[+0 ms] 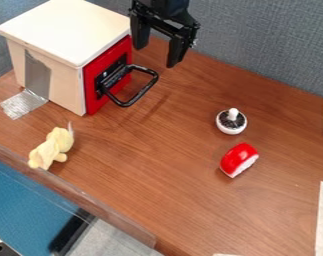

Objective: Picked up white object and placed it on top of the drawer

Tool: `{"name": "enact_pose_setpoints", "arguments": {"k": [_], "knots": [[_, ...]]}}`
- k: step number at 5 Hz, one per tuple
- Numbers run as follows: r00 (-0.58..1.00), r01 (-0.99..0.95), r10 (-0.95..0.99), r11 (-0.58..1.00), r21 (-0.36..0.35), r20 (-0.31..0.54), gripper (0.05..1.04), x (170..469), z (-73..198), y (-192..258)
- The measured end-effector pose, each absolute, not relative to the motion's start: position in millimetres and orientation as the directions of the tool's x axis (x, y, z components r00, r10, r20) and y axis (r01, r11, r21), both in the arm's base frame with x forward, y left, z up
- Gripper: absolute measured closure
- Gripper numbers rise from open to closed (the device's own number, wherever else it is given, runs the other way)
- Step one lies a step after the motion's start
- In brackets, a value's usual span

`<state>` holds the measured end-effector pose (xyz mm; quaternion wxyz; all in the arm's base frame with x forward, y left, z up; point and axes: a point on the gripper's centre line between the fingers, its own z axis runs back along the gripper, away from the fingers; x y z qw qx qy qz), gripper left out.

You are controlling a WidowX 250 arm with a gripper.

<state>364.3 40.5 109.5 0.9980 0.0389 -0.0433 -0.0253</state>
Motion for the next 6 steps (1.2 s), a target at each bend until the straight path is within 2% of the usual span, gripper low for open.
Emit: {"name": "enact_pose_setpoints", "arguments": {"k": [1, 4, 5, 6], "knots": [[0.997, 0.05, -0.053, 0.996, 0.071, 0.047, 0.084, 364, 96, 39], [0.954, 0.3, -0.3, 0.953, 0.033, -0.008, 0.084, 422, 47, -62], [0.939, 0.344, -0.344, 0.938, 0.026, -0.024, 0.084, 423, 37, -85], [0.935, 0.352, -0.351, 0.936, 0.023, -0.045, 0.084, 420, 28, -87]]}}
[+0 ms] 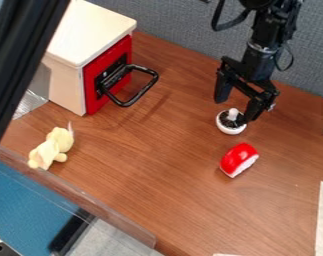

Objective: Picked up white object and placed it on top of the drawer

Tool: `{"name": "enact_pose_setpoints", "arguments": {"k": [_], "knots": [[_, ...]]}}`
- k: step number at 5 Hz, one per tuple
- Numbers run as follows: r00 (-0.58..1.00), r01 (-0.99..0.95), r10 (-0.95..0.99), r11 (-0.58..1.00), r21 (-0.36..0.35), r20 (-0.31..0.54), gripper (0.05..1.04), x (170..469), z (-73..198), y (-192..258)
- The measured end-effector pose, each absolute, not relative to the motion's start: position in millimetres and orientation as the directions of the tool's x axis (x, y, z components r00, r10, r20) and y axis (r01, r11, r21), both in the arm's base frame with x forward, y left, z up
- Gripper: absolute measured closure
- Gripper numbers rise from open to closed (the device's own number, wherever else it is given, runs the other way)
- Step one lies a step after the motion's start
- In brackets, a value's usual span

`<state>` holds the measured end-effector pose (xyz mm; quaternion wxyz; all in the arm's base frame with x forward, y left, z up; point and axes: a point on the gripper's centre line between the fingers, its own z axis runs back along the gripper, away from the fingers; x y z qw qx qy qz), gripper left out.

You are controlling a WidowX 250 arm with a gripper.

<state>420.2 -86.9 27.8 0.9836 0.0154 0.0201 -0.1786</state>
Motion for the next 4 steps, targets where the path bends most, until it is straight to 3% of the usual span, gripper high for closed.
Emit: {"name": "enact_pose_setpoints", "arguments": {"k": [1, 3, 4], "knots": [[0.924, 0.379, -0.376, 0.925, 0.032, -0.068, 0.119, 412.8, 19.5, -90.5], [0.935, 0.353, -0.351, 0.935, 0.03, -0.054, 0.706, 413.9, 19.3, -94.4], [0.938, 0.344, -0.343, 0.939, 0.028, -0.046, 0.869, 417.1, 23.2, -92.2]]}}
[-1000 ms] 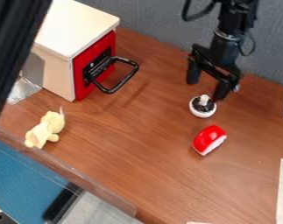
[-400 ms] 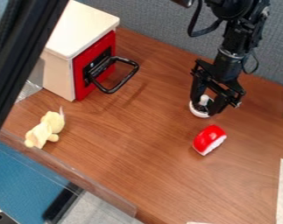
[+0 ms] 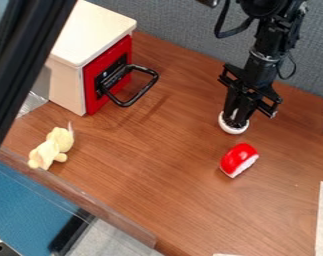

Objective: Picked up white object and placed it on top of the drawer

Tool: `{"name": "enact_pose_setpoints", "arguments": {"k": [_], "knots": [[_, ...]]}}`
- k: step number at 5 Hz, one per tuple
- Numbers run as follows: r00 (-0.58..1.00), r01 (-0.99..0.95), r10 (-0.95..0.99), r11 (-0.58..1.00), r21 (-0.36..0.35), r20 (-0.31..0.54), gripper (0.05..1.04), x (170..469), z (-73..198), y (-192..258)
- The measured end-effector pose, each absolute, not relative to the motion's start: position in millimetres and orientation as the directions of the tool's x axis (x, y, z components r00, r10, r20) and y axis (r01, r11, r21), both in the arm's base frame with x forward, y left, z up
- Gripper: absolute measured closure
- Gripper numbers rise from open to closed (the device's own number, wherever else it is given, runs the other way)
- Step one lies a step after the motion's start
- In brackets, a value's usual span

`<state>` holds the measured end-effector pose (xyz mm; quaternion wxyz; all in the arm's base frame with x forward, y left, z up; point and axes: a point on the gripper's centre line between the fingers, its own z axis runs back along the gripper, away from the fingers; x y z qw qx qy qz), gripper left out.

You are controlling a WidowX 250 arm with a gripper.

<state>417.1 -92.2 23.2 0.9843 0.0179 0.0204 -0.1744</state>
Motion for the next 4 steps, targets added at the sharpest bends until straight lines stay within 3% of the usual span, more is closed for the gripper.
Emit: {"name": "enact_pose_setpoints", "arguments": {"k": [1, 2, 3, 4], "knots": [[0.945, 0.323, -0.321, 0.946, 0.025, -0.055, 0.874, 417, 24, -85], [0.966, 0.259, -0.259, 0.966, 0.013, -0.015, 0.874, 419, 51, -66], [0.988, 0.13, -0.129, 0.991, -0.016, 0.083, 0.874, 417, 113, -20], [0.995, 0.002, 0.003, 0.999, -0.053, 0.1, 0.874, 404, 146, 27]]}}
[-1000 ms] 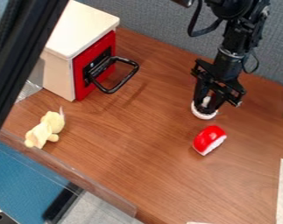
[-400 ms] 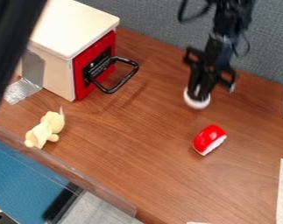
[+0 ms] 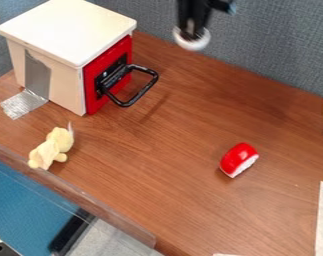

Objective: Picked up white object and placed it on top of the drawer

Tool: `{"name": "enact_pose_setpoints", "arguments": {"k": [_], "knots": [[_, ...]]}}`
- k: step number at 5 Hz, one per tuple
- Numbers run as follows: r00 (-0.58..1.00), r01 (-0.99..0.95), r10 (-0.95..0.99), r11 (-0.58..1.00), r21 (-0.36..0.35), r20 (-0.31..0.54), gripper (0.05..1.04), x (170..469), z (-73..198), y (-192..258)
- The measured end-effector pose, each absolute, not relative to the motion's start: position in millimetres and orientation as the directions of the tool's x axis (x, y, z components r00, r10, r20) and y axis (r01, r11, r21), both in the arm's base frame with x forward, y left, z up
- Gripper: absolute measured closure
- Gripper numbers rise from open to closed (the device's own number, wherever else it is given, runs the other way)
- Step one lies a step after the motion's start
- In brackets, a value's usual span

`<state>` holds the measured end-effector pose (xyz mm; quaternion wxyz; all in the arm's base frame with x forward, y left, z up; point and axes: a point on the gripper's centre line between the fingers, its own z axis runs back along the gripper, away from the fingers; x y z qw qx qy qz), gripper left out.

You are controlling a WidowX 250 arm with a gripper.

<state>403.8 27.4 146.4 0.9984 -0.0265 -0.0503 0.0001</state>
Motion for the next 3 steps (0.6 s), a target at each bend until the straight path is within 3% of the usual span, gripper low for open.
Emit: {"name": "enact_pose_setpoints", "arguments": {"k": [1, 3], "knots": [[0.991, -0.082, 0.089, 0.994, -0.067, 0.101, 0.874, 388, 165, 69], [0.975, -0.216, 0.217, 0.976, -0.036, 0.056, 0.874, 364, 158, 124]]}}
